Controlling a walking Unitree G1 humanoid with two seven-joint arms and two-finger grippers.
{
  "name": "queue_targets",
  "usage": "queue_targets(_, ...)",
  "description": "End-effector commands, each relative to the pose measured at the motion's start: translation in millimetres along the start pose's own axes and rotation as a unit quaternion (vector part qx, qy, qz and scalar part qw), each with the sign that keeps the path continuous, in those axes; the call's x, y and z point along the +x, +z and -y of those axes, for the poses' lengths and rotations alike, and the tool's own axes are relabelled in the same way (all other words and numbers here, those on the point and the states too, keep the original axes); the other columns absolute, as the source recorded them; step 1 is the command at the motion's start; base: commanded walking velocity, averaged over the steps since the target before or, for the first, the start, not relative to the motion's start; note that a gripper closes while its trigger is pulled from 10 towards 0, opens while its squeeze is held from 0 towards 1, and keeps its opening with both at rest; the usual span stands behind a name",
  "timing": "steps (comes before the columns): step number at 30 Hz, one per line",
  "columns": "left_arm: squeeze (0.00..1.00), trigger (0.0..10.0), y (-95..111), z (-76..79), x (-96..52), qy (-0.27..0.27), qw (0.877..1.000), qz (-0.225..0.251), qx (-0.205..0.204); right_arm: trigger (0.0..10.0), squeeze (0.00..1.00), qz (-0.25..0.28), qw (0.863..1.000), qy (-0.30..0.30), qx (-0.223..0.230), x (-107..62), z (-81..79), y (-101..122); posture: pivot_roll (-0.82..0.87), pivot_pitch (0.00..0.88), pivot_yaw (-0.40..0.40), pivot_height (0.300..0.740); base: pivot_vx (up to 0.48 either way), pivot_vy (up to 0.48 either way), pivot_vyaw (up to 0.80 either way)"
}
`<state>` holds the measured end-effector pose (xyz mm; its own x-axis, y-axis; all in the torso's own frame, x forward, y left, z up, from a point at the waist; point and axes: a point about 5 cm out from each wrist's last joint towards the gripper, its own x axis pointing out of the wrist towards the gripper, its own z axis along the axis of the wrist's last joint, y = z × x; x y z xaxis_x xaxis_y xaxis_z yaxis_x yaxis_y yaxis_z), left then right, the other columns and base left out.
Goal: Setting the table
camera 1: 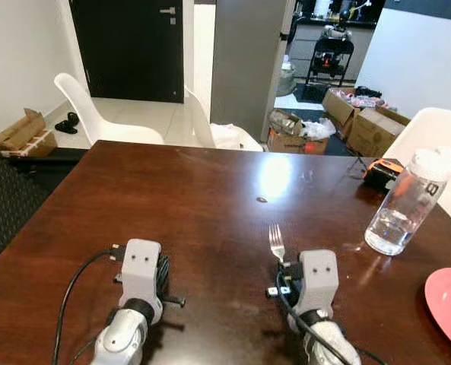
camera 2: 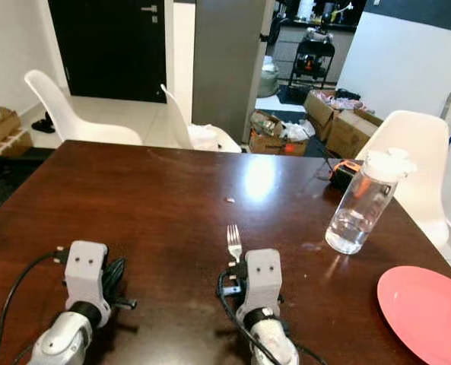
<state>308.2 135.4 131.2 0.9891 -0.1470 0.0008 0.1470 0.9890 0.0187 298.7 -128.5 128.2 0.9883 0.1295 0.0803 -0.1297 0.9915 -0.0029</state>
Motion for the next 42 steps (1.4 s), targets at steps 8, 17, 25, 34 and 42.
queue_targets(8, 0.0, 10.0, -14.4, -5.2, -4.9, 0.014, 1.0, -0.021, 0.004, 10.0, 0.0, -0.007, 1.0, -0.006, -0.009, -9.2, 0.7, -13.1, 0.02, 0.119, 0.032, 0.74, 0.0, 0.0, 0.0)
queue_targets(17, 0.0, 10.0, -12.6, -14.8, -5.6, 0.024, 0.999, -0.018, 0.014, 10.0, 0.0, -0.006, 1.0, -0.02, 0.02, -6.6, 2.9, -11.5, 0.02, 0.12, 0.038, 0.74, 0.0, 0.0, 0.0)
queue_targets(25, 0.0, 10.0, -11.0, -17.1, -6.4, 0.028, 0.999, -0.015, 0.016, 10.0, 0.0, -0.004, 1.0, -0.022, 0.022, -3.5, 4.8, -10.1, 0.02, 0.117, 0.036, 0.74, 0.0, 0.0, 0.0)
queue_targets(34, 0.0, 10.0, -10.6, -16.1, -5.6, 0.027, 0.999, -0.014, 0.018, 10.0, 0.0, -0.004, 1.0, -0.019, 0.023, -2.4, 5.2, -10.3, 0.02, 0.108, 0.031, 0.74, 0.0, 0.0, 0.0)
queue_targets(42, 0.0, 10.0, -10.8, -15.3, -3.9, 0.028, 0.999, -0.016, 0.019, 10.0, 0.0, -0.004, 1.0, -0.017, 0.022, -1.3, 4.6, -10.2, 0.02, 0.103, 0.03, 0.74, 0.0, -0.255, 0.0)
